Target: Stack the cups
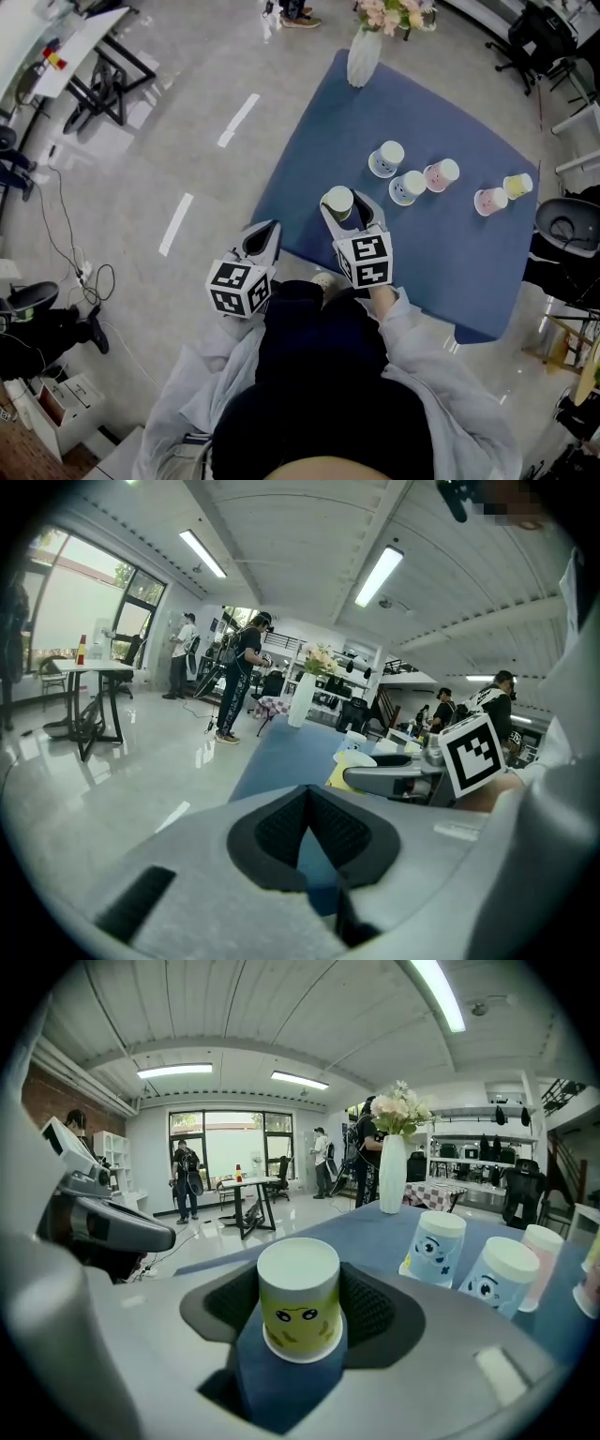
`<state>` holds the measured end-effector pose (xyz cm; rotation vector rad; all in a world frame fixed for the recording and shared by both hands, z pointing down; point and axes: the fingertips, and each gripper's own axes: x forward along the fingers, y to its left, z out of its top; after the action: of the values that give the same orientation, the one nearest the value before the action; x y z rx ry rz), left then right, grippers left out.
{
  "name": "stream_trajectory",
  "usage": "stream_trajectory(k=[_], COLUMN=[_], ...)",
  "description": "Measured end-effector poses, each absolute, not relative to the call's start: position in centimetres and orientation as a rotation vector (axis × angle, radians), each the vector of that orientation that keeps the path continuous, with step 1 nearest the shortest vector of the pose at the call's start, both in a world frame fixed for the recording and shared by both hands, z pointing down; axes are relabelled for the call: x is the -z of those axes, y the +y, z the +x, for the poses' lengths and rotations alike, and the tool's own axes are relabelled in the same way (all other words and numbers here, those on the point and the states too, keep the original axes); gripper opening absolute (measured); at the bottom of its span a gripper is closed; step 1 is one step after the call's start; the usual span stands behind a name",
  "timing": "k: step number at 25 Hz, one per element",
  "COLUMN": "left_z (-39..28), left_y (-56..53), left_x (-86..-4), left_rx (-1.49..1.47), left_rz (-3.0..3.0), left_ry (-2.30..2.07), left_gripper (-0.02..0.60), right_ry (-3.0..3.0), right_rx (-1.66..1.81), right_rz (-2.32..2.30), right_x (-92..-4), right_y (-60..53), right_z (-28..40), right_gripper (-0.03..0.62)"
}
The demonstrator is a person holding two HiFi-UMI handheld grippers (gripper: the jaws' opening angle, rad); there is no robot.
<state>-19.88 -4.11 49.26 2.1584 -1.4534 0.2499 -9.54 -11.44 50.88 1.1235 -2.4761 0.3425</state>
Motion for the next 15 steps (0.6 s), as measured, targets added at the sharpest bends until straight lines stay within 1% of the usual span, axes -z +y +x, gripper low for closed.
stream_trajectory(k=[7,9,10,13,15], left_z=[-18.8,-18.4,-18.3,-17.9,-17.4], left_y=[-5.1,-5.3,-5.3,-5.5,-5.7], left_x=[-49.1,-48.9,-48.8,-48.7,-48.7], left_rx=[-0.261,-0.259,-0.258,-0.259,-0.262], left_rz=[2.187,2.195,2.199,2.208,2.216], left_ry=[-1.424,-1.42,-1.417,-1.405,-1.392], left_gripper=[-0.002,-0.002,-0.002,-0.002,-0.002], right_ry=[-2.491,-2.524,-2.538,-2.551,-2.544], right_rx=[-0.375,-0.389,-0.396,-0.411,-0.414], right_rz=[1.108,1.113,1.114,1.112,1.129], right_x=[-50.9,-50.3,-49.9,-49.1,-48.8], right_y=[-11.6,-11.6,-11.6,-11.6,-11.6], right_z=[-9.4,-9.2,-9.0,-8.1,-7.0], right_gripper=[0.288,0.353,0.367,0.39,0.391])
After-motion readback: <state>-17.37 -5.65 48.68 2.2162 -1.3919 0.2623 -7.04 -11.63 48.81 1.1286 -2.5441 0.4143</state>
